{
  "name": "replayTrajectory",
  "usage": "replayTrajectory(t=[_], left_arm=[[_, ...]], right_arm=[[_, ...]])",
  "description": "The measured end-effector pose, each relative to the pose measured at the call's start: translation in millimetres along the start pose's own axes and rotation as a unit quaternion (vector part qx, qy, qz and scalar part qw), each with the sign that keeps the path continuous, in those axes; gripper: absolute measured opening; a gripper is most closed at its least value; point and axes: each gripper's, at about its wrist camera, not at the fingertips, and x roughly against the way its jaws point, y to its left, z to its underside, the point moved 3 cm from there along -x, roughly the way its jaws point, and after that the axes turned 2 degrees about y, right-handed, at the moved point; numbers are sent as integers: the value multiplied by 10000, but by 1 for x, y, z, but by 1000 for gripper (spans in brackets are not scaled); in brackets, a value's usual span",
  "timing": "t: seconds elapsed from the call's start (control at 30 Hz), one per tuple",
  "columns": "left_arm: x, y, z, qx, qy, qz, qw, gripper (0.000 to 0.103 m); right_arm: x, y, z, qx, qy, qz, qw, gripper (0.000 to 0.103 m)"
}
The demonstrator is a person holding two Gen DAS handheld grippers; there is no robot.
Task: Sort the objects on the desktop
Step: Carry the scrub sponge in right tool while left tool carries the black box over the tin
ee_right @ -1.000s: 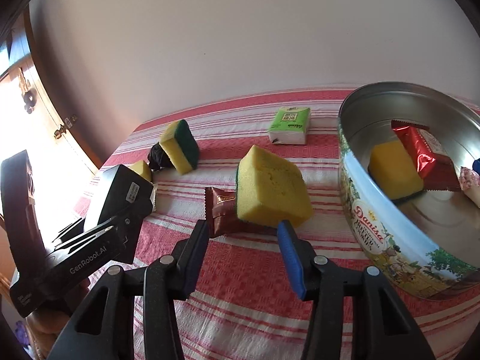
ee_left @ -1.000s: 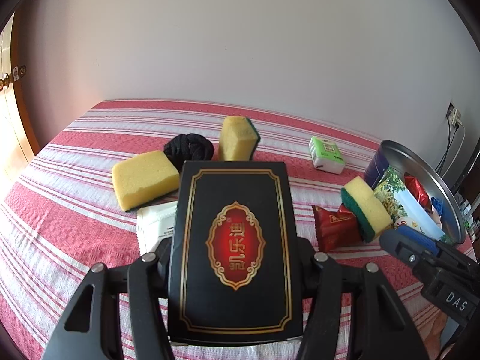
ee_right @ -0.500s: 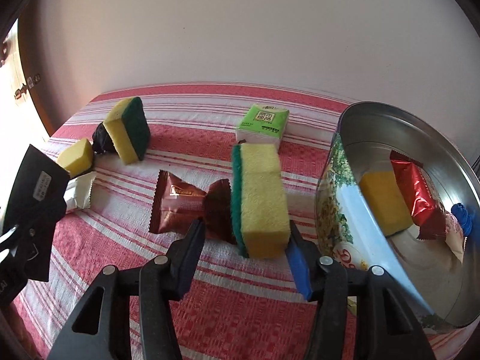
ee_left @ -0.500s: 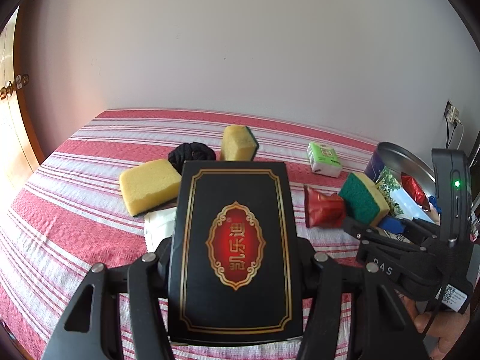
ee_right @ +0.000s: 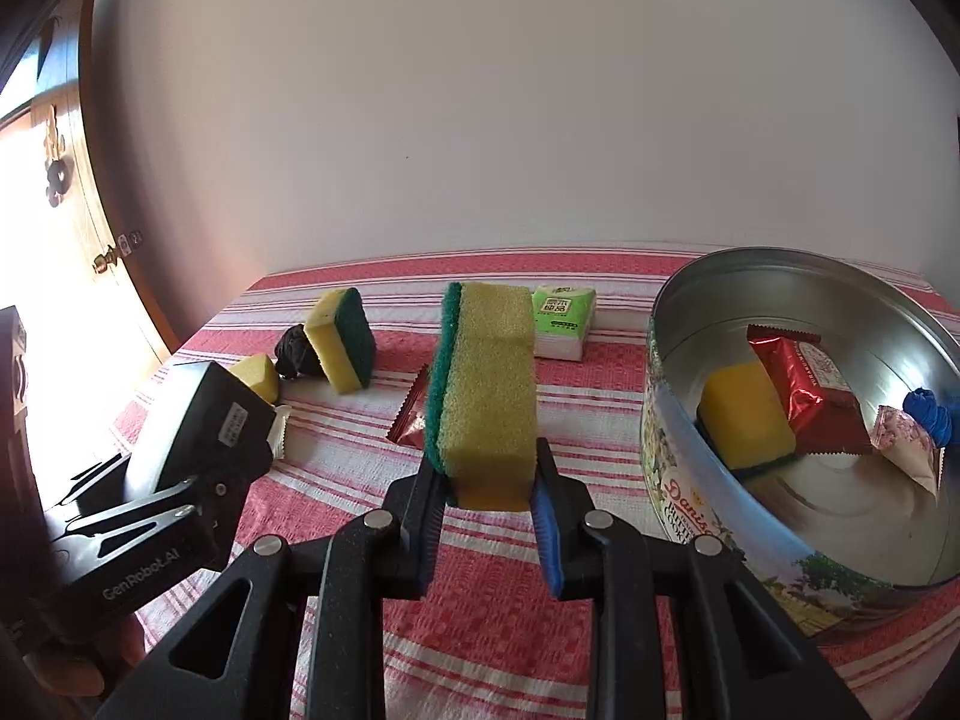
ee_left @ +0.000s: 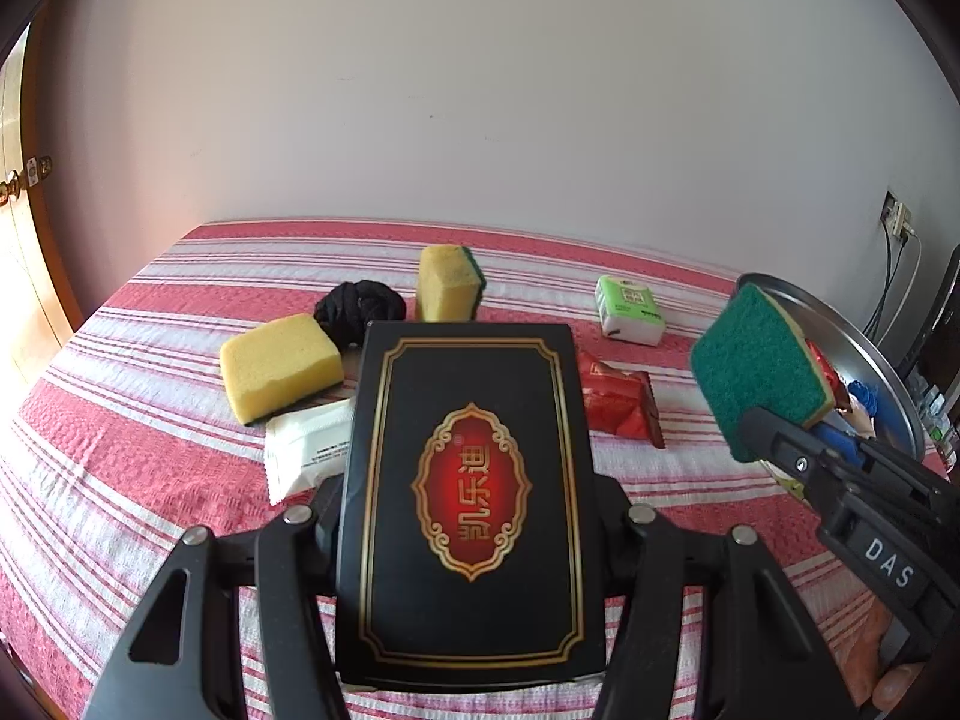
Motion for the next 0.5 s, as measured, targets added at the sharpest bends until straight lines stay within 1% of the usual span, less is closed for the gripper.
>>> replayTrajectory(t=[0.2, 0.33, 0.43, 0.5], left_arm=[[4, -19, 4, -198, 14, 106, 9997, 57], [7, -40, 5, -396, -22, 261, 9989, 57], [10, -55, 5, -485, -11, 468, 9977, 57], [12, -65, 5, -567, -30, 503, 9971, 57]], right_arm=[[24, -1, 11, 18, -67, -85, 9999, 29], [41, -4, 16, 70, -236, 41, 9997, 29], [60, -15, 19, 58, -321, 102, 9994, 29], [70, -23, 20, 15, -389, 173, 9991, 29]])
